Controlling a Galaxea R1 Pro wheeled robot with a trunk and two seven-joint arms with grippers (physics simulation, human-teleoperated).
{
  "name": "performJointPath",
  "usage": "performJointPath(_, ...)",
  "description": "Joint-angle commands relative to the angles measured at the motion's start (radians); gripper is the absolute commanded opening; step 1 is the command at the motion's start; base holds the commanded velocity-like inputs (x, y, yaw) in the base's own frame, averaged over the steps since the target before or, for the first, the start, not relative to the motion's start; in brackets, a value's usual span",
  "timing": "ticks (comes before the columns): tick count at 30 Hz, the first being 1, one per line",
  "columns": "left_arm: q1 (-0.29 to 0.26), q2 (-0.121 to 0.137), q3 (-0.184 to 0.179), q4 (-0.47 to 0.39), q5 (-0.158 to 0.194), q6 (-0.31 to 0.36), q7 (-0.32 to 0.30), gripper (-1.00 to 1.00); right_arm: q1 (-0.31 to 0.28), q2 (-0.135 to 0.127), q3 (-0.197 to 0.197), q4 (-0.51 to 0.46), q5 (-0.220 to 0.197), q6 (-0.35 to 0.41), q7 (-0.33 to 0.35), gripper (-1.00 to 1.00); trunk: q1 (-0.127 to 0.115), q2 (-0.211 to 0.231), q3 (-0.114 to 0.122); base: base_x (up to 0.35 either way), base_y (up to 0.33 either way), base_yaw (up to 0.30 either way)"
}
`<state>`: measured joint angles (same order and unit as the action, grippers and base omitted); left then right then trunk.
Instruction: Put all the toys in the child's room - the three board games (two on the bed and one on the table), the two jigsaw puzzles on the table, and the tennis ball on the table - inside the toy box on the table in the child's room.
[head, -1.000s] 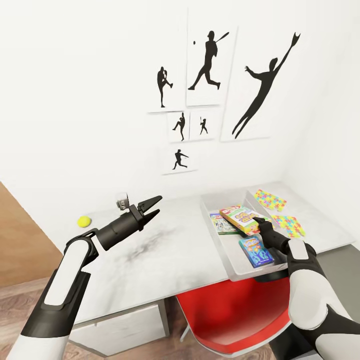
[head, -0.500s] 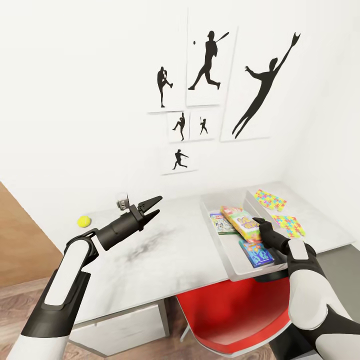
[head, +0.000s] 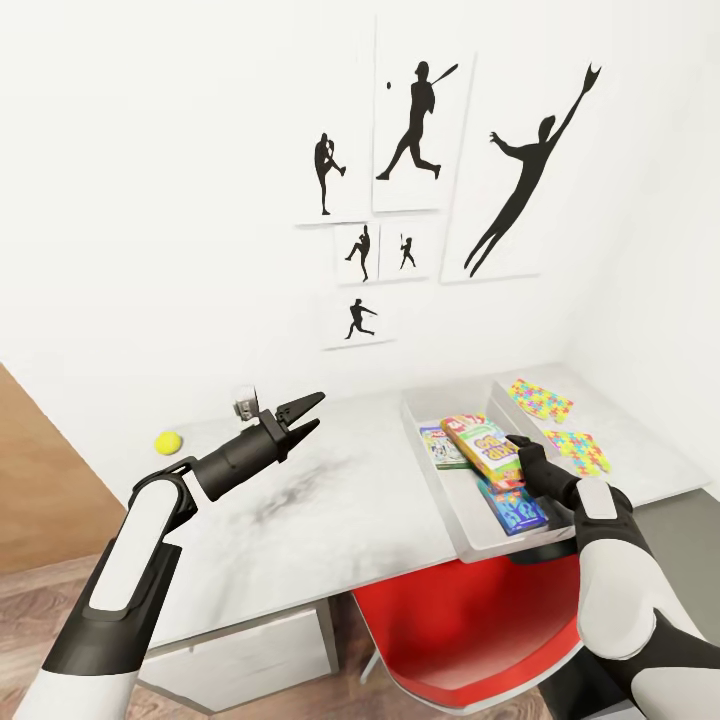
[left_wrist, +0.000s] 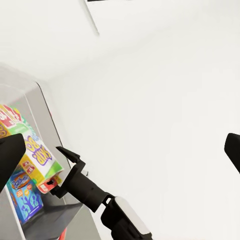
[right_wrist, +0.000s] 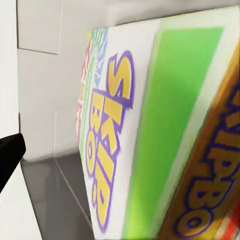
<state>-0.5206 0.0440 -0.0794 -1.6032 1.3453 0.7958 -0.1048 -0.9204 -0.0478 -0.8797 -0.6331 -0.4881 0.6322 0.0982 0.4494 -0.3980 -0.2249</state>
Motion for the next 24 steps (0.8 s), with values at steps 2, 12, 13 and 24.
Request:
performJointPath(2,-0.001,0.0,0.0,0.0,-0.003,0.002,-0.004,1.0,-0.002,0.0,-0.006,0.0,0.003,0.006,0.005,1.0,0.001,-0.002,-0.002,0.0,0.0,0.0)
performJointPath(12,-0.001,0.0,0.0,0.0,-0.003,0.002,-0.004,1.0,-0.002,0.0,-0.006,-0.001,0.003,0.006,0.003,1.0,0.001,-0.002,-0.002,0.0,0.0,0.0)
performJointPath(13,-0.001,0.0,0.0,0.0,-0.003,0.002,-0.004,1.0,-0.002,-0.001,-0.006,-0.003,0.003,0.006,0.001,1.0,0.001,-0.002,-0.002,0.0,0.0,0.0)
performJointPath(24,-0.001,0.0,0.0,0.0,-0.003,0.002,-0.004,1.0,-0.001,-0.005,-0.006,-0.032,0.001,0.01,-0.109,1.0,0.001,-0.002,-0.002,0.0,0.0,0.0)
